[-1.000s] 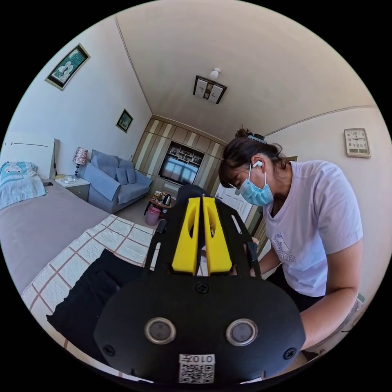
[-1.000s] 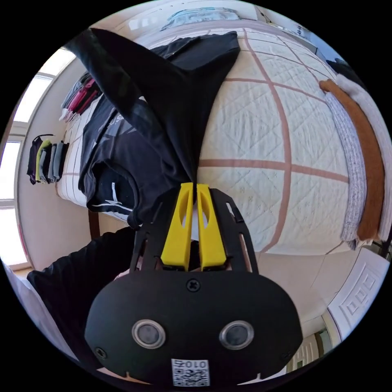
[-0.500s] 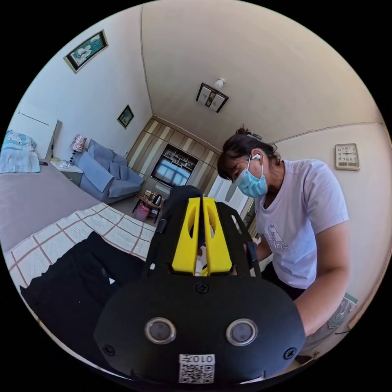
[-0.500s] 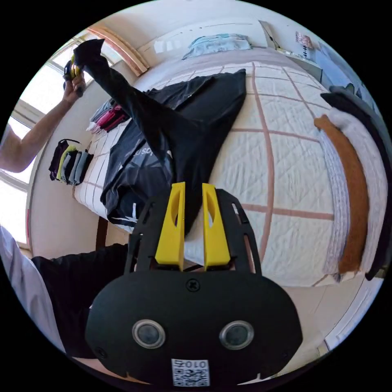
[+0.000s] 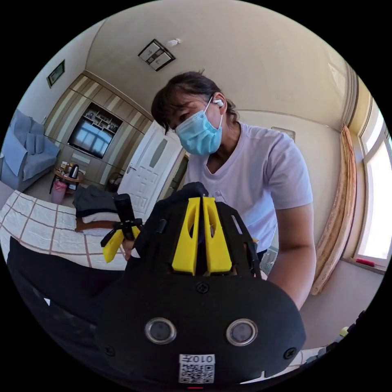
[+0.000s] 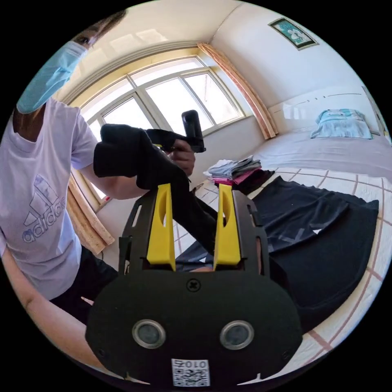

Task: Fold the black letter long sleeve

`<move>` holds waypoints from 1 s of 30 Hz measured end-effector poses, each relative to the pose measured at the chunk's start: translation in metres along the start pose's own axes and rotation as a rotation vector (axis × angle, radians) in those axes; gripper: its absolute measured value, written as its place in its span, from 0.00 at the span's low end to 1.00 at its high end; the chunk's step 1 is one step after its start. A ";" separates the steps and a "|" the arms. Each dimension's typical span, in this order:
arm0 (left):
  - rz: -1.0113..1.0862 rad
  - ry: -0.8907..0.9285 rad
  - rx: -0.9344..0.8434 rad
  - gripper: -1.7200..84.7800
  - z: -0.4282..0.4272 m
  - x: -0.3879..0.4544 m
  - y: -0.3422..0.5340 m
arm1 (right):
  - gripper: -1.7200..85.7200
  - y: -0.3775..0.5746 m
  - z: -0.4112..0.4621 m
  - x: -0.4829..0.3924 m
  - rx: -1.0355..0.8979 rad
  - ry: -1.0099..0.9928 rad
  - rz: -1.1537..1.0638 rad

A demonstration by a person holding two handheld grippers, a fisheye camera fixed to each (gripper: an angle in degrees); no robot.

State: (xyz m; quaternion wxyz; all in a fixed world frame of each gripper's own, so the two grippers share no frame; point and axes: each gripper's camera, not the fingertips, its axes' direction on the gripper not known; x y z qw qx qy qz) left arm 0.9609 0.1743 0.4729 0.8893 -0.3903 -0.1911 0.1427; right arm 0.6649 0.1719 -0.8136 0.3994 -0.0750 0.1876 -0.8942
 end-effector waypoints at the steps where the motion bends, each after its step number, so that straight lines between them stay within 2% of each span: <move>1: -0.019 0.009 -0.019 0.02 -0.004 -0.007 0.000 | 0.11 -0.001 0.006 -0.004 -0.025 -0.041 -0.028; 2: -0.041 -0.028 -0.026 0.03 -0.012 -0.012 0.000 | 0.07 -0.001 0.018 -0.014 -0.102 -0.071 -0.072; 3: -0.054 -0.066 -0.022 0.03 -0.019 -0.014 0.000 | 0.06 0.001 0.022 -0.023 -0.126 0.034 -0.055; 6: -0.185 -0.412 0.086 0.04 -0.073 -0.011 0.008 | 0.06 0.019 0.007 -0.037 -0.041 0.287 0.055; 8: -0.406 -0.912 0.152 0.06 -0.115 0.012 0.029 | 0.06 0.029 0.003 -0.042 0.003 0.446 0.153; 10: -0.516 -1.229 0.217 0.08 -0.126 0.044 0.051 | 0.05 0.032 0.019 -0.044 -0.040 0.530 0.200; 11: -0.583 -1.315 0.247 0.09 -0.123 0.059 0.067 | 0.05 0.034 0.042 -0.038 -0.117 0.556 0.234; 13: -0.743 -1.370 0.279 0.10 -0.111 0.068 0.097 | 0.05 0.042 0.086 -0.021 -0.286 0.605 0.317; 15: -0.901 -1.297 0.324 0.11 -0.090 0.060 0.128 | 0.05 0.055 0.137 -0.015 -0.450 0.642 0.287; 16: -0.998 -1.222 0.339 0.12 -0.073 0.047 0.146 | 0.05 0.056 0.147 -0.017 -0.471 0.632 0.261; 19: -1.127 -1.079 0.331 0.15 -0.036 0.005 0.161 | 0.05 0.059 0.178 -0.039 -0.492 0.590 0.145; 23: -1.161 -0.938 0.329 0.17 -0.024 -0.048 0.154 | 0.05 0.068 0.204 -0.068 -0.519 0.557 -0.001; 27: -1.223 -0.915 0.148 0.18 -0.019 -0.083 0.140 | 0.04 0.071 0.228 -0.083 -0.541 0.563 -0.074; 30: -1.302 -0.873 0.162 0.17 -0.021 -0.093 0.151 | 0.04 0.072 0.236 -0.089 -0.518 0.583 -0.094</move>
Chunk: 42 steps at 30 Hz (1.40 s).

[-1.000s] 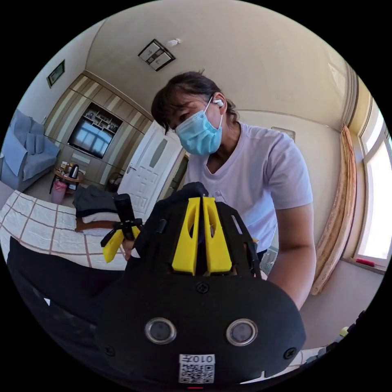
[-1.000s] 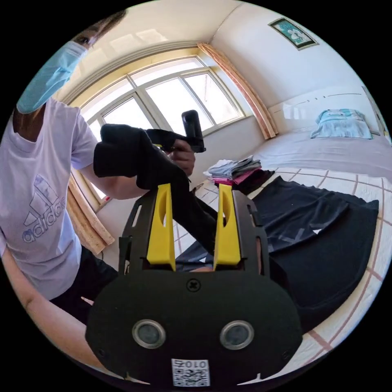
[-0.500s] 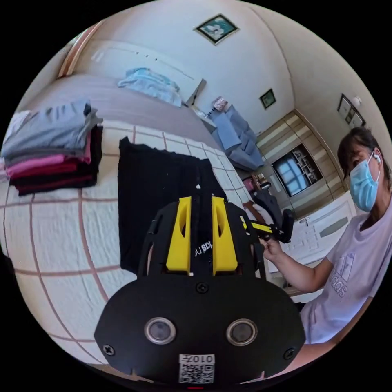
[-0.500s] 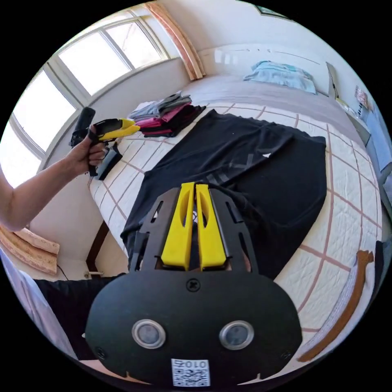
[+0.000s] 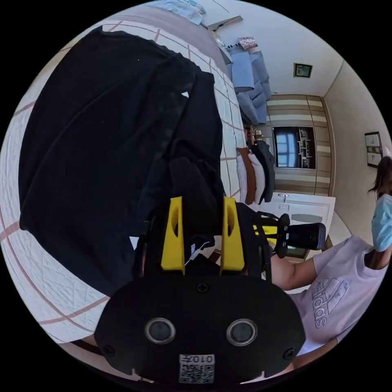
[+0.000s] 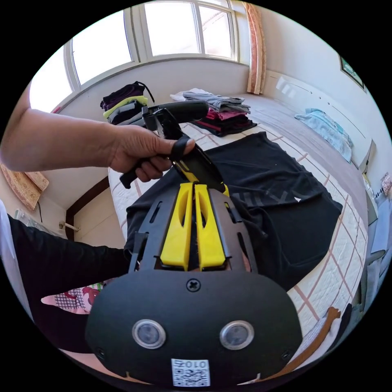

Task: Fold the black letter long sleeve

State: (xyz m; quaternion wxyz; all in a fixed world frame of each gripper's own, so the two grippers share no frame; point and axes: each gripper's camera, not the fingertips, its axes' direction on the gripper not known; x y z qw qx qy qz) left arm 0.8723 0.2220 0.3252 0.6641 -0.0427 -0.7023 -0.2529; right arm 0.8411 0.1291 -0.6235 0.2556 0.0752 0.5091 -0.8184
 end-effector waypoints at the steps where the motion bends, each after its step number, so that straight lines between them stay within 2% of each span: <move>1: -0.028 0.004 0.032 0.17 -0.003 -0.004 0.002 | 0.04 0.000 0.001 -0.001 0.004 -0.004 0.000; 7: -0.174 0.065 0.047 0.15 0.004 -0.022 0.017 | 0.04 0.006 0.002 -0.002 0.020 0.029 0.023; 15: -0.116 0.111 -0.052 0.05 0.034 -0.010 0.023 | 0.04 0.002 0.015 0.001 -0.020 0.103 -0.014; 18: -0.020 0.091 0.040 0.03 0.018 0.007 0.032 | 0.04 0.014 -0.006 0.023 0.068 0.101 0.139; 20: 0.161 0.114 0.285 0.02 -0.029 0.035 0.049 | 0.05 0.035 -0.025 0.048 0.126 0.087 0.281; 21: 0.212 0.116 0.349 0.02 -0.042 0.043 0.054 | 0.05 0.054 -0.033 0.067 0.127 0.095 0.387; 23: 0.387 0.135 0.523 0.02 -0.091 0.075 0.071 | 0.07 0.089 -0.031 0.093 0.055 0.134 0.513; 25: 0.457 0.151 0.574 0.02 -0.117 0.092 0.075 | 0.08 0.124 -0.017 0.109 -0.064 0.177 0.564; 27: 0.501 0.139 0.598 0.02 -0.136 0.106 0.077 | 0.09 0.159 0.010 0.110 -0.240 0.207 0.521; 30: 0.577 0.116 0.617 0.02 -0.158 0.126 0.077 | 0.09 0.178 0.030 0.092 -0.355 0.235 0.394; 39: 0.674 0.185 0.557 0.02 -0.151 0.154 0.094 | 0.10 0.180 0.054 0.085 -0.369 0.236 0.274; 42: 0.669 0.202 0.532 0.02 -0.136 0.151 0.105 | 0.10 0.194 0.044 0.116 -0.348 0.251 0.400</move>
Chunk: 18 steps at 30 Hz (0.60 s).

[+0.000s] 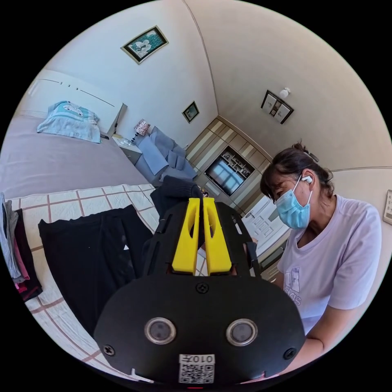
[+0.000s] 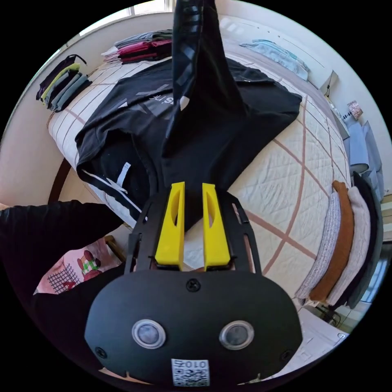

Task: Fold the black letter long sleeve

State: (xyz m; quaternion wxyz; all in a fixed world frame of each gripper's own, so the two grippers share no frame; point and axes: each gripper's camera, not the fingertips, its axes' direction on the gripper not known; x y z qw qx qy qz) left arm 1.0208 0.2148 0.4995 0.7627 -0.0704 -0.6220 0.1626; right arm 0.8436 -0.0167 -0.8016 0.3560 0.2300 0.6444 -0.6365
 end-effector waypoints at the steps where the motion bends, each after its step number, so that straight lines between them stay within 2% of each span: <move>1: -0.001 0.021 0.005 0.02 0.001 0.002 0.005 | 0.10 -0.001 -0.004 0.012 0.021 -0.011 0.047; 3: 0.014 0.054 0.014 0.02 0.000 0.006 0.010 | 0.11 -0.010 -0.013 0.058 0.071 -0.056 0.223; 7: 0.065 0.083 0.033 0.02 -0.005 0.018 0.019 | 0.15 -0.041 -0.001 0.094 0.065 -0.158 0.320; 10: 0.099 0.119 0.047 0.02 -0.009 0.024 0.025 | 0.15 -0.059 0.020 0.090 0.003 -0.153 0.318; 12: 0.112 0.144 0.045 0.02 -0.010 0.026 0.027 | 0.13 -0.060 0.048 0.077 -0.100 -0.070 0.280; 15: 0.111 0.180 0.015 0.02 -0.006 0.029 0.027 | 0.09 -0.051 0.046 0.072 -0.093 0.042 0.193; 18: 0.122 0.234 -0.043 0.02 0.009 0.034 0.017 | 0.08 -0.029 0.039 0.099 -0.072 -0.046 0.184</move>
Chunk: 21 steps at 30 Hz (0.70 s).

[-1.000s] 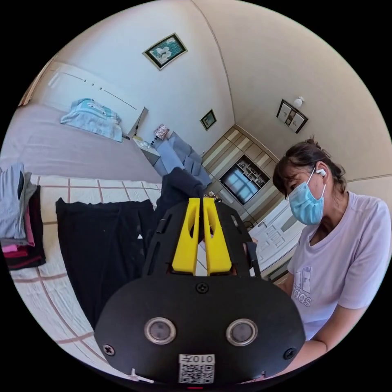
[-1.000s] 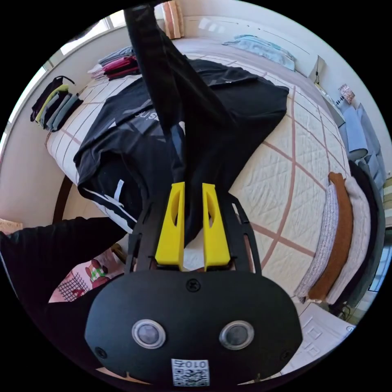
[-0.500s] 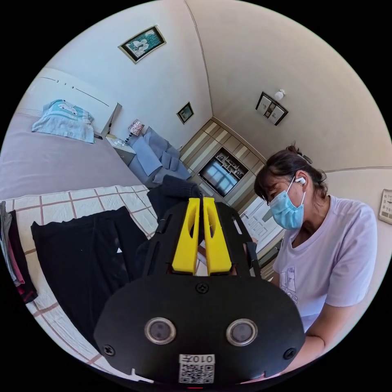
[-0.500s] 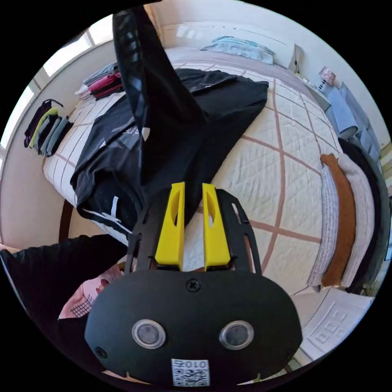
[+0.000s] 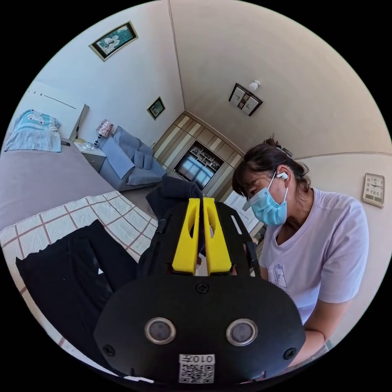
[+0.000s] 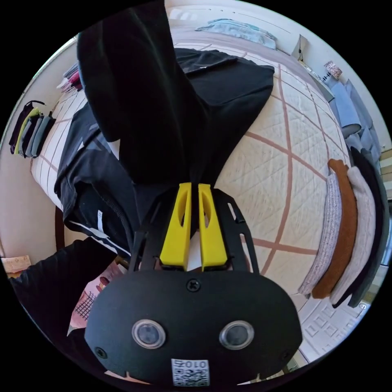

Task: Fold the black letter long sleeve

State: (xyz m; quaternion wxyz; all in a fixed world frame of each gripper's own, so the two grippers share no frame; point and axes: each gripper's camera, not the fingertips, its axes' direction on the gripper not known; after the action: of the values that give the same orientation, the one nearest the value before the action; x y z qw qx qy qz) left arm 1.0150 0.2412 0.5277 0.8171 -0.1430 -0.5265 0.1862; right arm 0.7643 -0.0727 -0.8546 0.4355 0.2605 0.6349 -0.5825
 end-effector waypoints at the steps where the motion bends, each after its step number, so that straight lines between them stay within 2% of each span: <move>1: 0.011 0.035 -0.013 0.02 0.008 0.001 -0.006 | 0.08 0.005 -0.002 0.010 0.013 -0.037 0.007; 3: 0.033 0.109 -0.012 0.02 0.023 0.002 -0.014 | 0.07 0.027 -0.013 0.050 0.066 -0.162 0.044; 6: 0.067 0.239 -0.023 0.02 0.051 0.000 -0.023 | 0.07 0.064 -0.013 0.103 0.103 -0.241 0.121; 8: 0.049 0.324 -0.016 0.02 0.065 -0.012 -0.020 | 0.07 0.078 -0.015 0.120 0.134 -0.277 0.097; 12: 0.021 0.415 0.007 0.02 0.067 -0.031 -0.012 | 0.13 0.066 -0.049 0.136 0.364 -0.123 -0.133; 14: 0.000 0.410 -0.015 0.02 0.062 -0.042 -0.010 | 0.14 0.040 -0.052 0.155 0.405 -0.190 -0.265; 17: 0.007 0.379 -0.035 0.02 0.048 -0.049 -0.011 | 0.16 -0.021 -0.043 0.184 0.346 -0.314 -0.491; 21: 0.010 0.348 -0.003 0.02 0.024 -0.058 -0.007 | 0.17 -0.096 -0.012 0.179 0.124 -0.337 -0.826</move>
State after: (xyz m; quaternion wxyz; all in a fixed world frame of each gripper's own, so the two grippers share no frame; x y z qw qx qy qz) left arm 0.9721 0.2098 0.4939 0.8947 -0.1771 -0.3768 0.1619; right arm 0.5941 -0.1104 -0.9599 0.2474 -0.0878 0.5698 -0.7788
